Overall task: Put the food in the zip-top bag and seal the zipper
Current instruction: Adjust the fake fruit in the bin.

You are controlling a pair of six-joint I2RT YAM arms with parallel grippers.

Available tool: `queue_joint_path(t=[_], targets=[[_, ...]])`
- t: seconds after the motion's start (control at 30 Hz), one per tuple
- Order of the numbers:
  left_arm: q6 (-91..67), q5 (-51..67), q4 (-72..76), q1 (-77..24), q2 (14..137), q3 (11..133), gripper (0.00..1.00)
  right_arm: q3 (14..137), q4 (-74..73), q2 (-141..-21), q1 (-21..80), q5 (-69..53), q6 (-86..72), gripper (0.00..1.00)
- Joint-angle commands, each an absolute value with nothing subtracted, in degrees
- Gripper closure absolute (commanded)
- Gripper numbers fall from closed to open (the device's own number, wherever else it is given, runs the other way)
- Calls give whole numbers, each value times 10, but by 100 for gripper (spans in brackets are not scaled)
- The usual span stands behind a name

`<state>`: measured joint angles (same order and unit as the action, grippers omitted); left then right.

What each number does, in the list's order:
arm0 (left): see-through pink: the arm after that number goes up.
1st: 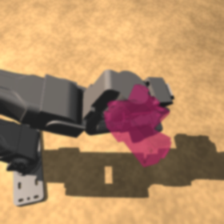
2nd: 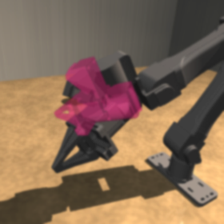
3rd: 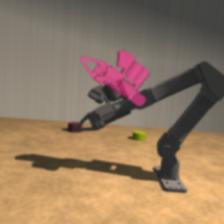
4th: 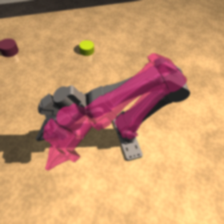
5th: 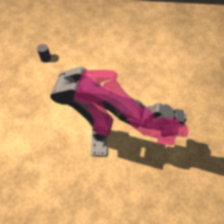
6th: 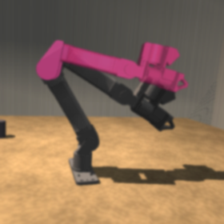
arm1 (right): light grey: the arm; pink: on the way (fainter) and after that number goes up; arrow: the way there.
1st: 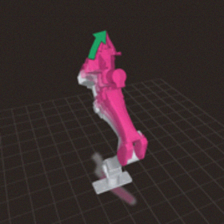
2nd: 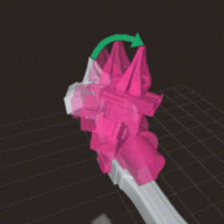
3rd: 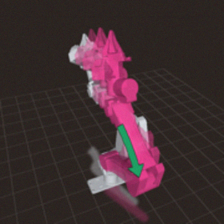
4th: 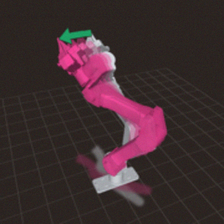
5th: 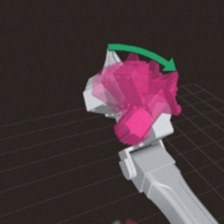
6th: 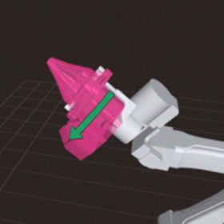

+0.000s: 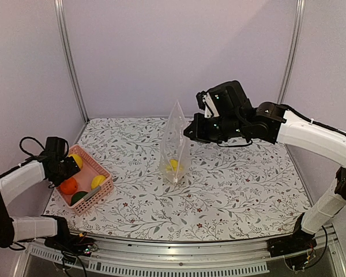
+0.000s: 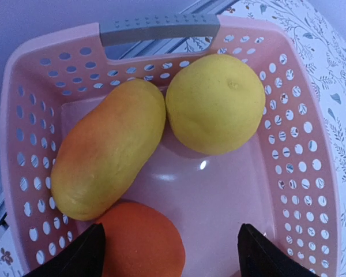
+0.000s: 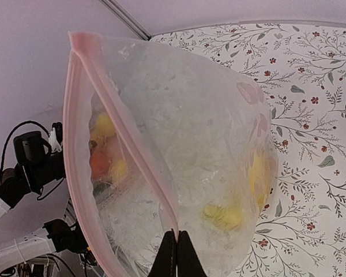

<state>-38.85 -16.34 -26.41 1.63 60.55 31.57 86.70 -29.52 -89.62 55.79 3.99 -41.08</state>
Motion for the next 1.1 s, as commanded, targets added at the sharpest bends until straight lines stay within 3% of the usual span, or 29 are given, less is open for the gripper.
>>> queue_joint_path(t=[0.0,0.1,0.17,0.43,0.77,1.07], targets=[[-390,-106,-286,18,635,300,23,866,-292,-884,554,47,-409,100],[-387,-89,-281,17,632,304,35,868,-294,-885,554,49,-410,100],[-383,-61,-264,15,626,304,37,868,-295,-885,553,51,-409,100],[-351,35,-208,-49,638,349,38,875,-294,-892,554,48,-411,100],[-307,21,-360,-70,658,445,32,872,-295,-887,553,50,-417,100],[-310,70,-385,-83,696,435,36,867,-295,-884,554,48,-421,100]])
